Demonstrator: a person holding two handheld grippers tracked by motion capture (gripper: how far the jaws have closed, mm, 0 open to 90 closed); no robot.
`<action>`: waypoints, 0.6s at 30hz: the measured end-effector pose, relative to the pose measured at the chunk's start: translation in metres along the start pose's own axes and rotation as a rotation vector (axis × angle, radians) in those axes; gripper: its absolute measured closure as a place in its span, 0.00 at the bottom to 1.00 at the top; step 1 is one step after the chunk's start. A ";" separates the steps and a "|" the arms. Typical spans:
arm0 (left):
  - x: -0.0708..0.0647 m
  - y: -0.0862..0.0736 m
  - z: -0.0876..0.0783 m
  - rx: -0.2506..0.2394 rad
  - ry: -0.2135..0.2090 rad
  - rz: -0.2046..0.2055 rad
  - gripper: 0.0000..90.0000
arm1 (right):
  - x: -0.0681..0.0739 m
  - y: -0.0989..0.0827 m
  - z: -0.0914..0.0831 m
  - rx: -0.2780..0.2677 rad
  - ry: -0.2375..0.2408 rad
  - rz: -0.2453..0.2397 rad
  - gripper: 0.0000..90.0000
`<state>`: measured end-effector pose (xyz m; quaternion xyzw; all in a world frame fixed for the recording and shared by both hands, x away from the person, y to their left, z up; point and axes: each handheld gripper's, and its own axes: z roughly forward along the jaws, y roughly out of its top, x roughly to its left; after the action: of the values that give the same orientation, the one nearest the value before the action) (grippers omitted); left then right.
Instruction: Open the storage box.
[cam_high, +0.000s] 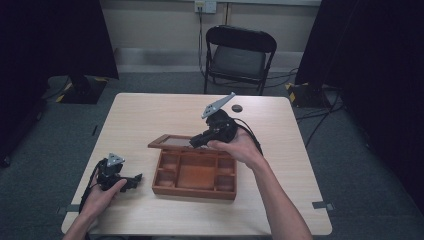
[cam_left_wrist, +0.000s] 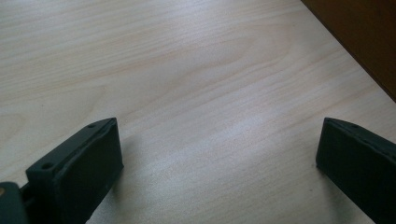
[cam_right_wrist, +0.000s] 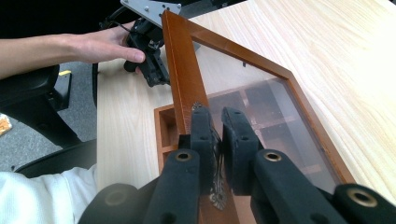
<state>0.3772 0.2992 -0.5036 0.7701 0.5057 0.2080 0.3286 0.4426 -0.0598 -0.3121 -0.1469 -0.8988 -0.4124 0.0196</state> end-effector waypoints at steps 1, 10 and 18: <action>0.000 0.000 0.000 0.001 0.000 0.001 0.00 | 0.000 0.000 0.000 0.002 -0.001 0.000 0.93; 0.000 0.000 0.000 0.000 0.000 0.000 0.00 | 0.000 0.001 0.000 0.005 -0.002 -0.002 0.93; 0.000 0.000 0.000 0.000 -0.001 0.000 0.00 | 0.000 0.000 0.000 0.005 0.000 -0.002 0.93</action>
<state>0.3772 0.2993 -0.5036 0.7703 0.5055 0.2078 0.3286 0.4427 -0.0595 -0.3118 -0.1458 -0.9000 -0.4103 0.0196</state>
